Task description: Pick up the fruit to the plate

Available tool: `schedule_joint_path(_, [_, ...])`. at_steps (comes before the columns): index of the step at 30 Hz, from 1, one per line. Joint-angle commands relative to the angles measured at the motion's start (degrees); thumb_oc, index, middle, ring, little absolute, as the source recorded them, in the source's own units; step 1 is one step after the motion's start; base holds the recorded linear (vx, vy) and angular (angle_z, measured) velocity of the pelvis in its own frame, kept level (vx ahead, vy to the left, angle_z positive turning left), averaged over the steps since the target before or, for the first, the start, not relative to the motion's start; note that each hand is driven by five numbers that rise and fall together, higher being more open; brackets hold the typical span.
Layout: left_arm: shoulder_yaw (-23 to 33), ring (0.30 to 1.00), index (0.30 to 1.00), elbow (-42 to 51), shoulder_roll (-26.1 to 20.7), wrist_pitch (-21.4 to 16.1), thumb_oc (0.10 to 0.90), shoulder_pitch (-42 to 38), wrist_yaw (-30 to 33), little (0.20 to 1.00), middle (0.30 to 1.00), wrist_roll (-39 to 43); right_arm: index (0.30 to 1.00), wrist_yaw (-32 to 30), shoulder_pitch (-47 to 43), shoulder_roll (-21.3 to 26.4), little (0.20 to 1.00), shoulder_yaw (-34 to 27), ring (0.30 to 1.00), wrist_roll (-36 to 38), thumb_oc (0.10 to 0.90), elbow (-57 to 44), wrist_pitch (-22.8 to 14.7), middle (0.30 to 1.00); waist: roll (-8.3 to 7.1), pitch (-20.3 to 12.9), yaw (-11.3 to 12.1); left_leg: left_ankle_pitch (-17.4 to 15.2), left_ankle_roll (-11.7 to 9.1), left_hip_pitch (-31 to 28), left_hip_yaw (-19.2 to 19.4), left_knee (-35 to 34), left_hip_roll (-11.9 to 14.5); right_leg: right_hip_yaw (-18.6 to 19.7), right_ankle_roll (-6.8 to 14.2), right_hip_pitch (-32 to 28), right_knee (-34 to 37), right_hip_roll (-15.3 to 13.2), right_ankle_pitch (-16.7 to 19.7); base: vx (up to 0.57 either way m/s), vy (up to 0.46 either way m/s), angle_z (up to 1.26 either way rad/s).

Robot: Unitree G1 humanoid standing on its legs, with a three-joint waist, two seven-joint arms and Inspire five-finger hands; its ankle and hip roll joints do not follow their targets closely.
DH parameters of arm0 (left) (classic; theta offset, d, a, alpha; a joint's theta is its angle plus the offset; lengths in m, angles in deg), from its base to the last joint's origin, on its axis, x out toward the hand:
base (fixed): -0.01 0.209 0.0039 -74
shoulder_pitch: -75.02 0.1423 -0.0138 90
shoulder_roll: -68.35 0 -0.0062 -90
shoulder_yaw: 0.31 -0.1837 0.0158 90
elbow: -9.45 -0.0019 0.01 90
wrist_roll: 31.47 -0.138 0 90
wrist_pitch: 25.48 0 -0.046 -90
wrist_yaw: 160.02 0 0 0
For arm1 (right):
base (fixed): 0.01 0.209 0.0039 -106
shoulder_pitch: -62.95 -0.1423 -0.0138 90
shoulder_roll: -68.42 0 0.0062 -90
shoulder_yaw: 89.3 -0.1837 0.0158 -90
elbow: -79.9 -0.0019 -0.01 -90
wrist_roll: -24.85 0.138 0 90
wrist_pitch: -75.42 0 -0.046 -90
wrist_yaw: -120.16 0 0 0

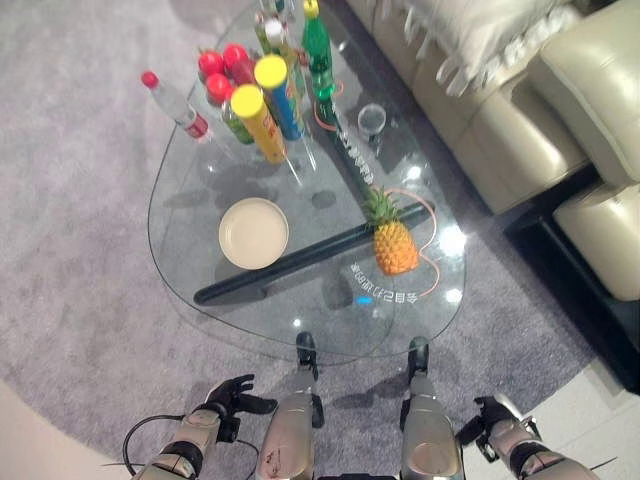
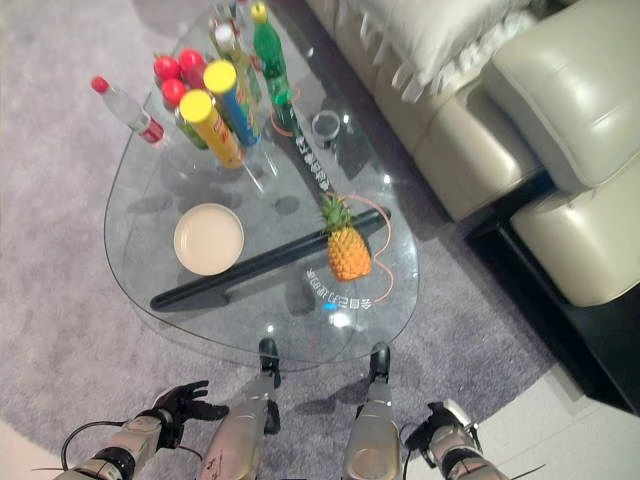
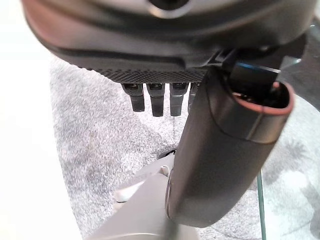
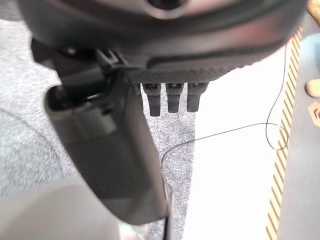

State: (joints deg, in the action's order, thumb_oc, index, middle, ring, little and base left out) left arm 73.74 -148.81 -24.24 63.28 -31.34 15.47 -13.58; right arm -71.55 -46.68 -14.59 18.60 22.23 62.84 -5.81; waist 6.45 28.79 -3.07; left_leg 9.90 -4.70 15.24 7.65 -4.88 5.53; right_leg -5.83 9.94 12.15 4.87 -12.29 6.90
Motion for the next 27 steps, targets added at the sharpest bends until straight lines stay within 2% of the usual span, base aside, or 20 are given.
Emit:
schedule_joint_path(1, [-0.4,0.900,0.900,-1.5,-1.9,-2.1,0.800,-2.8,1.7,0.900,0.900,9.3,0.900,-8.9,-1.7,3.5,0.900,-2.4,0.900,6.7,0.800,-0.8,-4.3,0.900,-1.42,1.0,1.2,-3.8,-0.4,6.1,-2.9,4.6,-2.3,0.0,-1.9,12.0,-9.4,-0.1,-1.5,-0.11,0.021,-0.01])
schedule_joint_path(5, [2.9,0.900,0.900,1.9,-1.9,-6.2,0.800,-3.8,4.6,0.900,0.900,20.2,0.900,-19.0,-3.4,4.5,0.900,-5.5,0.900,10.9,0.800,-5.4,-11.1,0.900,-0.99,1.0,1.0,-4.8,-0.5,14.7,-2.7,10.9,-2.4,0.7,-2.1,20.1,-15.0,0.0,-2.8,-0.13,-0.029,0.01])
schedule_joint_path(12, [6.5,0.900,0.900,6.0,-1.3,-11.8,0.800,-5.3,10.9,0.900,0.900,26.9,0.900,-27.3,-5.7,4.1,0.900,-7.5,0.900,10.0,0.800,-9.7,-16.1,0.900,-1.65,1.0,1.2,-7.0,0.0,24.0,-3.8,19.5,-2.6,0.7,-2.3,28.8,-22.2,0.4,-4.5,-0.08,-0.044,0.07])
schedule_joint_path(19, [8.6,0.900,0.900,8.0,-2.0,-15.1,0.800,-7.5,17.6,0.900,0.900,27.1,0.900,-27.3,-8.3,4.1,0.900,-6.9,0.900,10.4,0.800,-10.9,-18.9,0.900,-2.87,1.0,2.1,-9.3,0.6,31.4,-5.7,27.8,-1.6,1.1,-2.9,35.9,-30.0,1.6,-6.9,-0.04,-0.036,0.11])
schedule_joint_path(27, [8.6,0.900,0.900,8.7,-2.7,-14.6,0.800,-9.0,18.3,0.900,0.900,26.9,0.900,-25.7,-10.4,4.1,0.900,-5.9,0.900,11.8,0.800,-11.6,-20.6,0.900,-3.62,1.0,2.7,-9.6,0.4,34.3,-6.7,29.5,-1.1,0.3,-3.4,38.6,-32.3,2.4,-7.9,-0.01,-0.032,-0.06])
